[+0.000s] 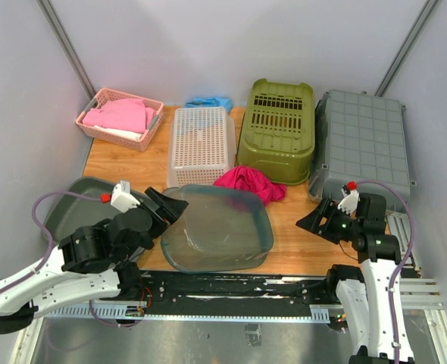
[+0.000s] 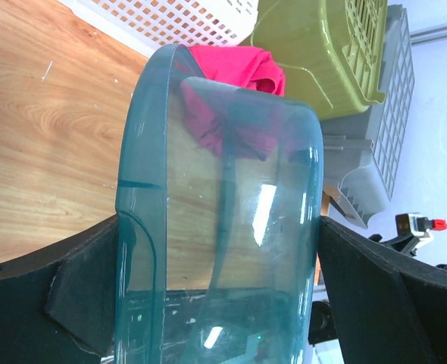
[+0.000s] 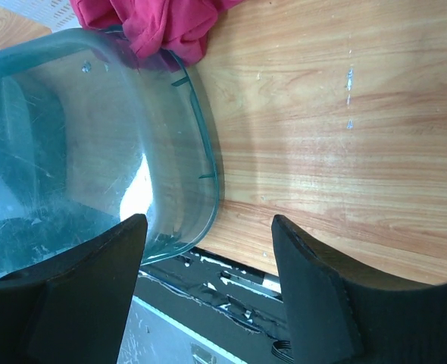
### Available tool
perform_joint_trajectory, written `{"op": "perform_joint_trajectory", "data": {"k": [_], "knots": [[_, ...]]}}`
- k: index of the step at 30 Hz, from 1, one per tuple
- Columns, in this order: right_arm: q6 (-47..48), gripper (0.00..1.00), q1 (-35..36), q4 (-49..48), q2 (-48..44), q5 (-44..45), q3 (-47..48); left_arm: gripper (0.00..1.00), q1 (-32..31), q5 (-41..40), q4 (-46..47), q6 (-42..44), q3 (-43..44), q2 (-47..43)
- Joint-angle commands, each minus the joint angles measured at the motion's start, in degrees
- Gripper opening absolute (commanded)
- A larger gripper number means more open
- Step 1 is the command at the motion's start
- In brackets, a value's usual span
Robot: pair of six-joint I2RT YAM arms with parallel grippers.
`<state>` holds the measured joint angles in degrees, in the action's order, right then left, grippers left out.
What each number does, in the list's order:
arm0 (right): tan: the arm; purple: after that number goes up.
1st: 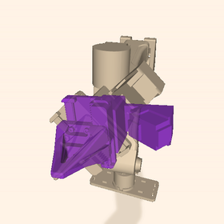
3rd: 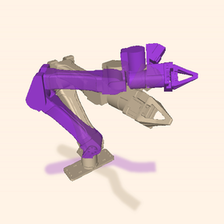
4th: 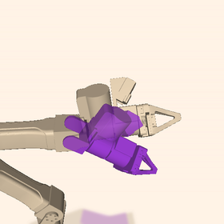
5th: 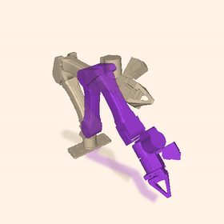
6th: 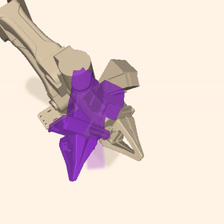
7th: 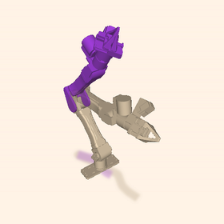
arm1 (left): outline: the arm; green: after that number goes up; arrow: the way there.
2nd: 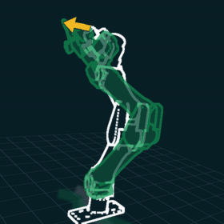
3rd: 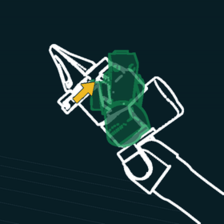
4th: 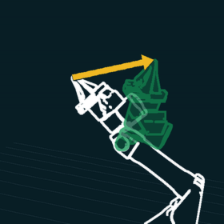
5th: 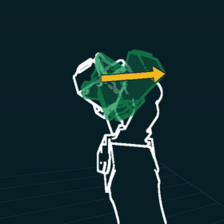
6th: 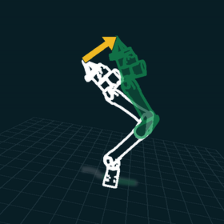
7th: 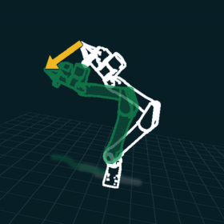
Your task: Turn the large container upside down
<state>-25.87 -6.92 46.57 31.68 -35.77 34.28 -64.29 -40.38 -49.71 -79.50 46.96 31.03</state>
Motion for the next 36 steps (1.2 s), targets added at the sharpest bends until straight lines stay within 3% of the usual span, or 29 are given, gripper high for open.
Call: {"op": "perform_joint_trajectory", "data": {"k": [1,9,21,27,36], "knots": [[-0.53,0.69,0.06,-0.07,-0.60,-1.76,-1.77,0.99,0.25,-1.72,4.36,-3.30,1.23,0.98],[-0.36,0.69,0.68,-0.07,-1.20,-1.97,-3.61,0.99,0.23,2.37,15.60,1.69,-0.85,-4.49],[-0.45,0.69,0.98,-2.06,0.29,-1.77,-3.98,0.99,0.23,0.24,-0.60,-7.85,0.04,-11.45],[-0.74,0.69,1.62,-2.69,0.55,-1.53,-4.10,0.99,0.22,-0.19,-8.43,-9.83,3.07,-5.44],[-1.16,0.69,1.97,-3.28,0.85,-1.32,-3.78,0.99,0.22,1.58,-4.76,-2.63,8.10,4.42]]}}
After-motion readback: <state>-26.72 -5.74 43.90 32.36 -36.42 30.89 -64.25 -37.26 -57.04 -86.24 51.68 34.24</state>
